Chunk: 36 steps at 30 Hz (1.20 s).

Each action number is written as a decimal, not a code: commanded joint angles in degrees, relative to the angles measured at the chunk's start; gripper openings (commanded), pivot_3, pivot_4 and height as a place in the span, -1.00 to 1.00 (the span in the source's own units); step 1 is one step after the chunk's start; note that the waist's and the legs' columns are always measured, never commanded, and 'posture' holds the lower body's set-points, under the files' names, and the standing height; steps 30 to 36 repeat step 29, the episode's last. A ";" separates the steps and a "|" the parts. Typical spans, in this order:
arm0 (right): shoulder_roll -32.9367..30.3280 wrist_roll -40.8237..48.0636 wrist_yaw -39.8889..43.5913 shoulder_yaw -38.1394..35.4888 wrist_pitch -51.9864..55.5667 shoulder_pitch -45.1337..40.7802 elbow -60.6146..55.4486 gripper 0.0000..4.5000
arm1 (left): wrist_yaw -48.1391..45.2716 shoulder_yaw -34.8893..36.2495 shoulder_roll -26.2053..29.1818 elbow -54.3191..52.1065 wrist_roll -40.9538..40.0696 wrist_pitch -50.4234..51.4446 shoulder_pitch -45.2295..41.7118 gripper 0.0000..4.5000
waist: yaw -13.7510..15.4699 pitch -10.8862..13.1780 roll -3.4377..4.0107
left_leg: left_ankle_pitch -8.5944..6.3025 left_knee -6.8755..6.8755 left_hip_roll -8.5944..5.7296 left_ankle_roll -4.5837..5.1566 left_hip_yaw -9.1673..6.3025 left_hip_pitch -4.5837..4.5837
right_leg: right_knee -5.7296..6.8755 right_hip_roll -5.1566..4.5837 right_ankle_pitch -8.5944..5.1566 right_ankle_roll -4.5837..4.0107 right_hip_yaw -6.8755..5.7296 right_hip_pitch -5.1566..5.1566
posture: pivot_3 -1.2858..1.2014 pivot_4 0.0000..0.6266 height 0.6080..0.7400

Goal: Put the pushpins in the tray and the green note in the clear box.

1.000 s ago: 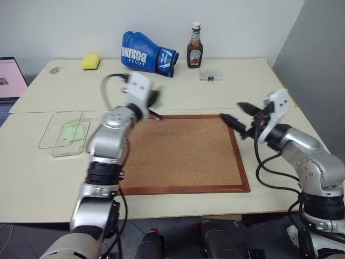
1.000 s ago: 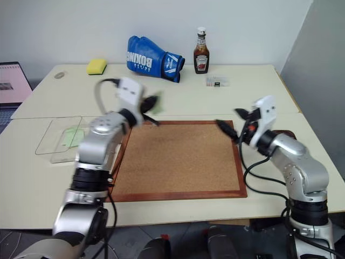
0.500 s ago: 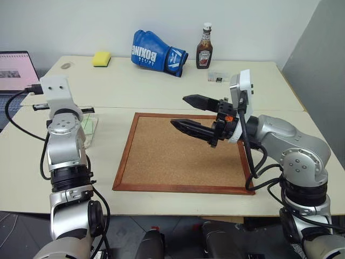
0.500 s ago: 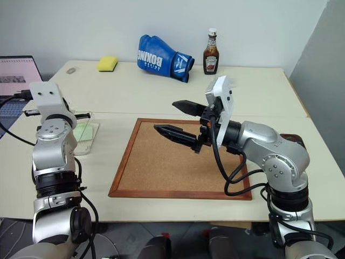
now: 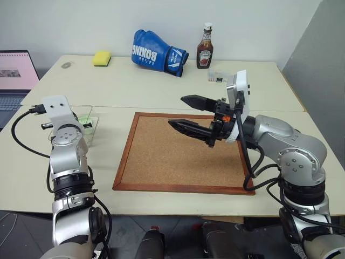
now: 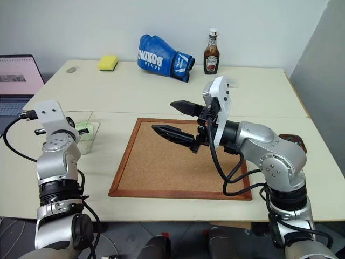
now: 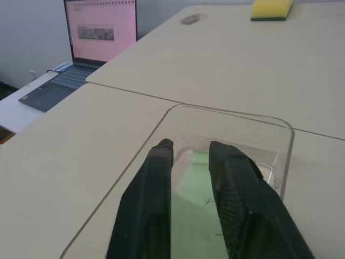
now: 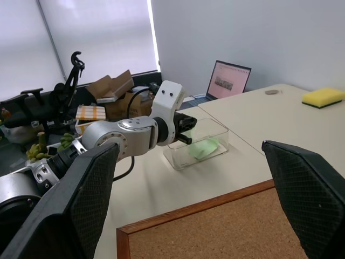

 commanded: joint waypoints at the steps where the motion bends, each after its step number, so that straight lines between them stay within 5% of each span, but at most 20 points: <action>1: -0.40 0.33 -0.73 -1.20 -0.72 -0.13 -1.60 1.00 | 0.60 -0.03 1.27 -0.67 0.01 -0.96 -1.50 -0.12 | 0.00 0.00 0.00 | 0.00 0.00 0.00 0.00 0.00 0.00 | 0.00 0.00 0.00 0.00 0.00 0.00 | 0.03 -0.52 1.00; 6: -0.06 0.08 -3.37 -2.12 -0.47 1.28 -1.15 1.00 | 0.15 0.16 -0.31 -2.39 -1.83 0.16 -1.77 0.30 | 0.02 0.00 0.00 | 0.00 0.00 0.00 0.00 -0.01 -0.01 | -0.01 0.00 0.00 -0.01 -0.01 0.00 | 0.03 -0.52 1.00; 14: -0.09 -15.19 -14.96 0.51 -5.89 8.64 -0.58 1.00 | -13.49 -12.78 -7.38 -19.99 -7.21 -1.53 4.03 0.99 | 0.42 -0.03 -0.04 | 0.01 0.02 -0.05 -0.02 -0.03 -0.15 | -0.06 -0.07 0.01 -0.01 -0.03 -0.05 | 0.03 -0.52 1.00; 23: 0.55 -33.32 -26.93 2.11 -12.27 22.47 -2.95 1.00 | -15.03 -20.56 -15.21 -34.79 -9.03 0.39 19.36 0.99 | -0.13 -0.04 -0.04 | 0.01 -0.04 0.01 -0.02 0.02 -0.09 | 0.02 0.01 -0.02 -0.05 0.07 -0.13 | 0.03 -0.52 1.00; 36: 4.10 -37.96 -30.70 2.44 -13.35 28.65 -4.16 1.00 | -14.06 -22.67 -18.12 -37.55 -8.60 0.43 23.64 0.99 | -0.06 -0.04 -0.04 | 0.03 0.07 -0.03 -0.01 0.05 -0.03 | -0.03 0.02 -0.02 -0.06 0.14 -0.04 | 0.03 -0.52 1.00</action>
